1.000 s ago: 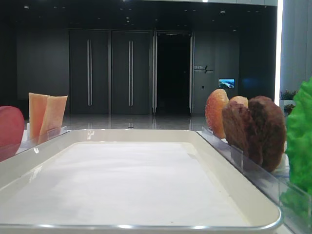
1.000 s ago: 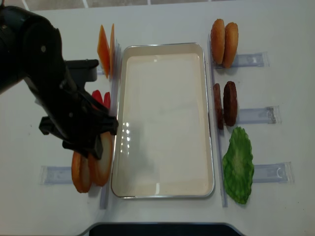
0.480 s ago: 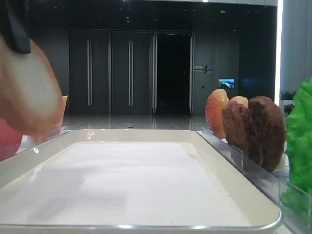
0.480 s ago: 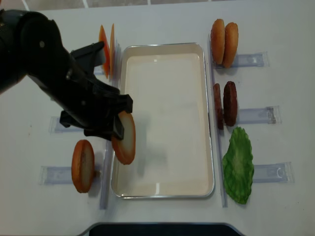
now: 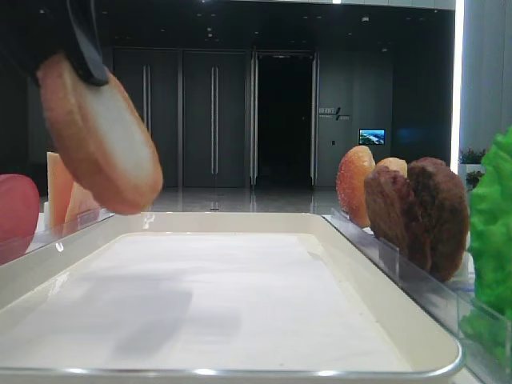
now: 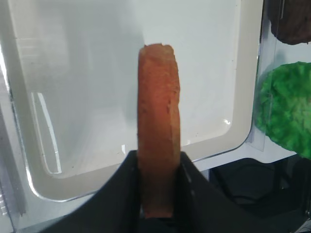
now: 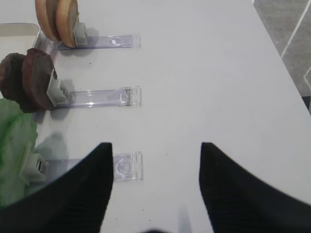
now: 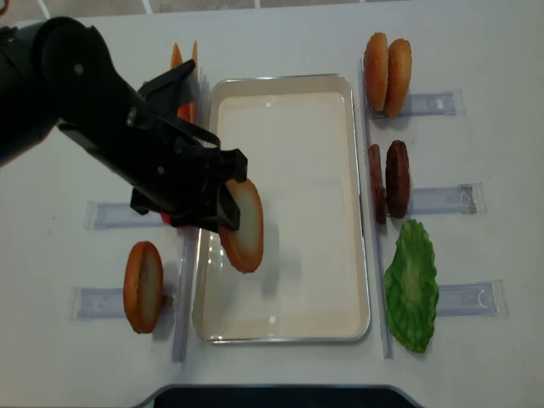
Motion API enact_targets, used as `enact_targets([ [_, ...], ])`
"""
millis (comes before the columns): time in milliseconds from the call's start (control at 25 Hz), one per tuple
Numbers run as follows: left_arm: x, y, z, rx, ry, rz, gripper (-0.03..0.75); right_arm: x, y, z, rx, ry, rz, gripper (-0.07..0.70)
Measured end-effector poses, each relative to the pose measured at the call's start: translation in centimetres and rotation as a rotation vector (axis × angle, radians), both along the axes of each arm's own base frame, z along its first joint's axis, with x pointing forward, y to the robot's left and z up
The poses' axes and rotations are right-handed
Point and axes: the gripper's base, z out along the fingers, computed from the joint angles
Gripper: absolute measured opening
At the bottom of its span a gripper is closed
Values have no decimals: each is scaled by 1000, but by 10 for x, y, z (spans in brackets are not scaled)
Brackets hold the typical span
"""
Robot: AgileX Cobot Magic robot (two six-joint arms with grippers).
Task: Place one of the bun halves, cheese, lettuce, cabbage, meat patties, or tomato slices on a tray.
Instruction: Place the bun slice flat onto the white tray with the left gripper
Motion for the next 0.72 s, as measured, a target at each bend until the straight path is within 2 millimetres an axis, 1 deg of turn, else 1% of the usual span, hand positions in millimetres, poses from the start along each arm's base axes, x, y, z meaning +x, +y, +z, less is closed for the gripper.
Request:
enact_targets([
  [240,11,-12,-18,-44,17,-25,141,0,0,0,0,0,0,408],
  [440,22,-25,-38,-109,45,-47,141,0,0,0,0,0,0,408],
  [600,27,-32,-56,-136,86,-65,141,0,0,0,0,0,0,408],
  [720,30,-36,-64,-154,93,-75,141,0,0,0,0,0,0,408],
])
